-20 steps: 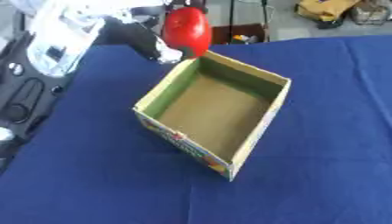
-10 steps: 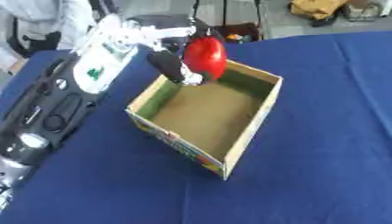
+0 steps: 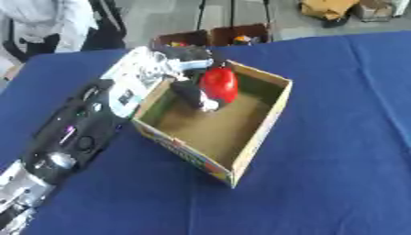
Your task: Pick up objects on the table and place them in the box.
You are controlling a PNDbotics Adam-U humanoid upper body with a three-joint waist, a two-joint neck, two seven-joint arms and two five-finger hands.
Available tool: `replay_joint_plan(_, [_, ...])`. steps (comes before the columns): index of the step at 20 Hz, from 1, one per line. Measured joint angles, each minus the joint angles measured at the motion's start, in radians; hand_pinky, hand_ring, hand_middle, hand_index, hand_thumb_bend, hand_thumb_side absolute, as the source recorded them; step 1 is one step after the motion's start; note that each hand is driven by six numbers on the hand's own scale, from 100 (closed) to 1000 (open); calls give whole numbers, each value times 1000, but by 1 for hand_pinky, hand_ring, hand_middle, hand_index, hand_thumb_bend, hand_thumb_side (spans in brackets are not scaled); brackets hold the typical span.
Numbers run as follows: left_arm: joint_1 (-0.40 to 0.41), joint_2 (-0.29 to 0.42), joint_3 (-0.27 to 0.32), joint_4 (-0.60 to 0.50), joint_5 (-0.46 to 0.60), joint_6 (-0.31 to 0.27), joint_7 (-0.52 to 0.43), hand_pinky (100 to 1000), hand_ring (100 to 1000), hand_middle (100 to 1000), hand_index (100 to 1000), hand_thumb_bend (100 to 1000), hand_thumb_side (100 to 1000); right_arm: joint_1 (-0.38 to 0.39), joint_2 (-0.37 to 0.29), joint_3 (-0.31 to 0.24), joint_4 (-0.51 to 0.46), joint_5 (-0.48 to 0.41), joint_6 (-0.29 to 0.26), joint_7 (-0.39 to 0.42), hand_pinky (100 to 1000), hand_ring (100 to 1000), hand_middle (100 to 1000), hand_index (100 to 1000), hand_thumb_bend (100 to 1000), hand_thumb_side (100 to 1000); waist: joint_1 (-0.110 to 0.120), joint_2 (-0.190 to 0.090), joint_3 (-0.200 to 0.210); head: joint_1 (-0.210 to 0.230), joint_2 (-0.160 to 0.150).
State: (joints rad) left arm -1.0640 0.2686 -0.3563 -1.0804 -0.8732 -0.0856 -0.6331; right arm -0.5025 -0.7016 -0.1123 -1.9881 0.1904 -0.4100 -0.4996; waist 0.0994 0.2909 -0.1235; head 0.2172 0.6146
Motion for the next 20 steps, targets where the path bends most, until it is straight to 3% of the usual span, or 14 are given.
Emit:
replay_joint_plan(6, [0,-24,-4,44,-102,-31,42,270,571,628,760,100,397,0,3,2,0,0,0,2,754,748,736,807,100,1000,0,0,0,1,-3])
replay_joint_plan(9, [-2,-30,-4,49,-131,-46,44,340,656,740,850,186,447,1,3,2,0,0,0,2,754,748,736,807,100,1000,0,0,1,1,-9])
replay_joint_plan(13, [-4,-32,-4,49,-149,-68,23,454,757,822,938,278,520,1,3,2,0,0,0,2,754,748,736,807,100,1000,0,0,1,1,-10])
replay_joint_plan(18, [-2,-37,-10,45,-165,-80,-9,660,884,862,977,376,584,2,3,2,0,0,0,2,754,749,737,807,100,1000,0,0,3,0,-10])
replay_joint_plan(20, [16,-44,-22,45,-170,-82,-19,803,966,908,1000,428,613,3,3,2,0,0,0,2,754,749,737,807,100,1000,0,0,4,0,-11])
